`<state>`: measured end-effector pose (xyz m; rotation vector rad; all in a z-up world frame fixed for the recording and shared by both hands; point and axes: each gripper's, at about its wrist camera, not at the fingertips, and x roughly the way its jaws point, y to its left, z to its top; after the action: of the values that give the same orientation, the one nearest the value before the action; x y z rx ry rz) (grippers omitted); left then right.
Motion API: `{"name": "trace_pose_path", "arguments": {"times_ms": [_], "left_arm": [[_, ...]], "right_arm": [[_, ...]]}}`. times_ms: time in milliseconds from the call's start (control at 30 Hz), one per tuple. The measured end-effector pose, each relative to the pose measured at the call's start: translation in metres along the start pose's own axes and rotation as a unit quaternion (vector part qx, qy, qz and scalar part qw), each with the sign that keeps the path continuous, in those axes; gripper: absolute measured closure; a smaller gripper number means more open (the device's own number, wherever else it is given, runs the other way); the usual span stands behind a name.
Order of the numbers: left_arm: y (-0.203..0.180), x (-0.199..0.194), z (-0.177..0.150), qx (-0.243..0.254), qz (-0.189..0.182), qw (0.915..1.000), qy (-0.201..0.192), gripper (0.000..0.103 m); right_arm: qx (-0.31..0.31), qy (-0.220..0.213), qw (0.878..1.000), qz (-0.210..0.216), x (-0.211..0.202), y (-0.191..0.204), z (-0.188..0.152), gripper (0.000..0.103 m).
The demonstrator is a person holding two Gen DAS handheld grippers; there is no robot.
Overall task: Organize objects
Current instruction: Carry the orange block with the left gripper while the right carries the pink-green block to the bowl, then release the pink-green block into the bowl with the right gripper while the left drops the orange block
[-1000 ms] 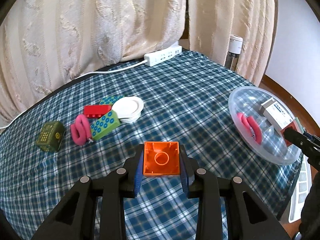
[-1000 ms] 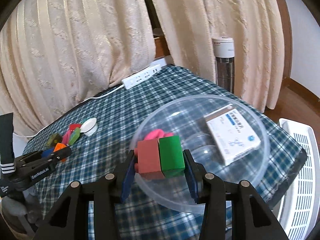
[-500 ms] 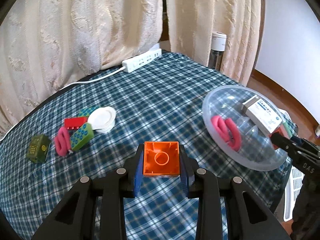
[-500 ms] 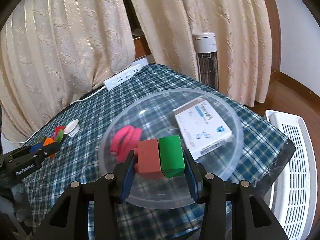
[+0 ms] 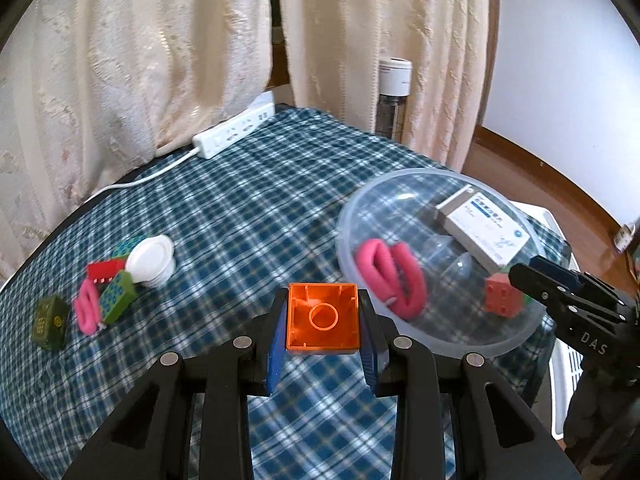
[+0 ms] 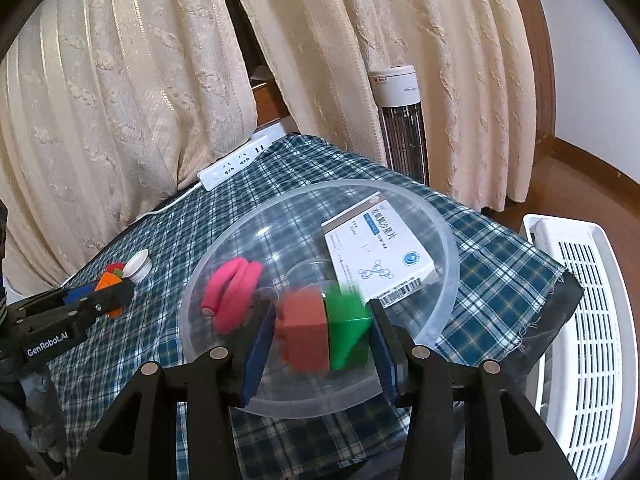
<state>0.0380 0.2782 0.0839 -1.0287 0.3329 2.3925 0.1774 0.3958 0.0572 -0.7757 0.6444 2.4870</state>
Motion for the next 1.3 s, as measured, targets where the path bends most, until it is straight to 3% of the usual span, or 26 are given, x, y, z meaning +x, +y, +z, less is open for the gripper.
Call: {"name": "trace_pose_path", "arguments": {"times_ms": [733,867,933,1300], "left_arm": [[-0.054,0.028,0.022,0.026,-0.113,0.9926,0.034,0.070],[-0.056,0.030,0.026,0.016,-0.133,0.9903,0.036,0.065],[-0.052,0.030,0.027,0.008,-0.135,0.9903,0.033,0.052],[-0.036,0.021,0.019,0.007,-0.093,0.9955,0.014,0.051]], "right_arm": [[0.018,-0.005,1.000,0.005,0.000,-0.018,0.003,0.054],[0.019,-0.004,1.000,0.004,0.001,-0.018,0.004,0.054],[0.020,-0.003,1.000,0.004,0.002,-0.018,0.004,0.054],[0.015,-0.004,1.000,0.006,0.005,-0.005,0.005,0.054]]}}
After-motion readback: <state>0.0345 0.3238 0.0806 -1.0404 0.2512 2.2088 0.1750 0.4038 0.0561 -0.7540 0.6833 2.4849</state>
